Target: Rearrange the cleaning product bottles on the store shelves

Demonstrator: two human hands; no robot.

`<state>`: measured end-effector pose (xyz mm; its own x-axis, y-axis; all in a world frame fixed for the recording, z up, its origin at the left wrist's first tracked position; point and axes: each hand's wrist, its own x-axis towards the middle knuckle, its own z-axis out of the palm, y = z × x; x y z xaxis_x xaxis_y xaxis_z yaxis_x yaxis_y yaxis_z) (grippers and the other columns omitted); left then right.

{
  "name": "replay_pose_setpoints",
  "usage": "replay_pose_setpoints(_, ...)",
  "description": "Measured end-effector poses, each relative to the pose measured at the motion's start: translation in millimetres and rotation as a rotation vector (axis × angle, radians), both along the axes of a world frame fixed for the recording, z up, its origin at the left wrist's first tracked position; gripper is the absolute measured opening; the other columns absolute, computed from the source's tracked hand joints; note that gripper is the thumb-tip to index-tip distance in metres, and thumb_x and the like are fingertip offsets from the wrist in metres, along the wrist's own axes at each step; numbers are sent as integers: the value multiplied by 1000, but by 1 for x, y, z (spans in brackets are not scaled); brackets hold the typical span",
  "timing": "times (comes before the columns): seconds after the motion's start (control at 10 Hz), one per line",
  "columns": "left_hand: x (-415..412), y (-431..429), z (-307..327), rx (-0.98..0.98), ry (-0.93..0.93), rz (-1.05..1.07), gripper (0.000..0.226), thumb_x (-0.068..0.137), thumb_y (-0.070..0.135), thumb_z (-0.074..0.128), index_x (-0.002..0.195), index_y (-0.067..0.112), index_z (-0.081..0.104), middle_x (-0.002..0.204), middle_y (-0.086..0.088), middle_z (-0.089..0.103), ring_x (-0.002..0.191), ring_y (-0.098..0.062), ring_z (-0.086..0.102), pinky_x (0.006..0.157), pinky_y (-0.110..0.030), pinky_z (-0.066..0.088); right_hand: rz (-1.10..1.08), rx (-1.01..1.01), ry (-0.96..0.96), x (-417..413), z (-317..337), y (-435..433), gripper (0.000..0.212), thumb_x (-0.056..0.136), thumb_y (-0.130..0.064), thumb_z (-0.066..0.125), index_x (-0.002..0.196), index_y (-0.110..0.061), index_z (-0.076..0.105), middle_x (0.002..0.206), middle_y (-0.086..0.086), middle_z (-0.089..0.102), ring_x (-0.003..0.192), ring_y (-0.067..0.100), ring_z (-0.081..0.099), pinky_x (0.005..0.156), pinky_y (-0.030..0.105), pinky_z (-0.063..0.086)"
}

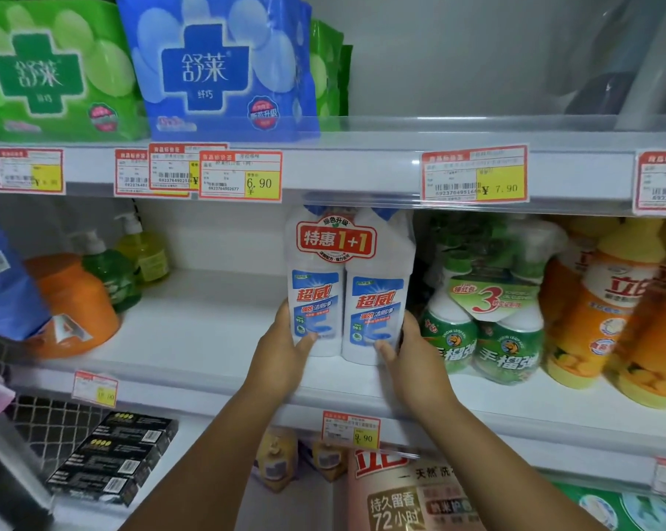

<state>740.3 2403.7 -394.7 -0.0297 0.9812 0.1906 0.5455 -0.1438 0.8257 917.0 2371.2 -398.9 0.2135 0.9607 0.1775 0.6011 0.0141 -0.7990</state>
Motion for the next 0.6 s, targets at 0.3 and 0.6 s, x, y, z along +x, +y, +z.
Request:
replay_pose_setpoints(0.3,5,6,-3,-3,43,50,49,92,22,54,137,25,32,128,2,57,109,-21,57,80,-27,41,-11,-61,-41,-3,-1,3,41,94,-21,53,132,-20,36,119,7,65,103,28,62,74,25,40)
replay_pose_setpoints(0.6,25,-30,2,207,62,292,67,88,20,61,143,15,25,143,-9,36,130,-23,35,98,-32,36,-58,167,-205,17,7,-54,53,95,-30,49,144,-27,32,144,-9,45,126,12,47,98,25,37)
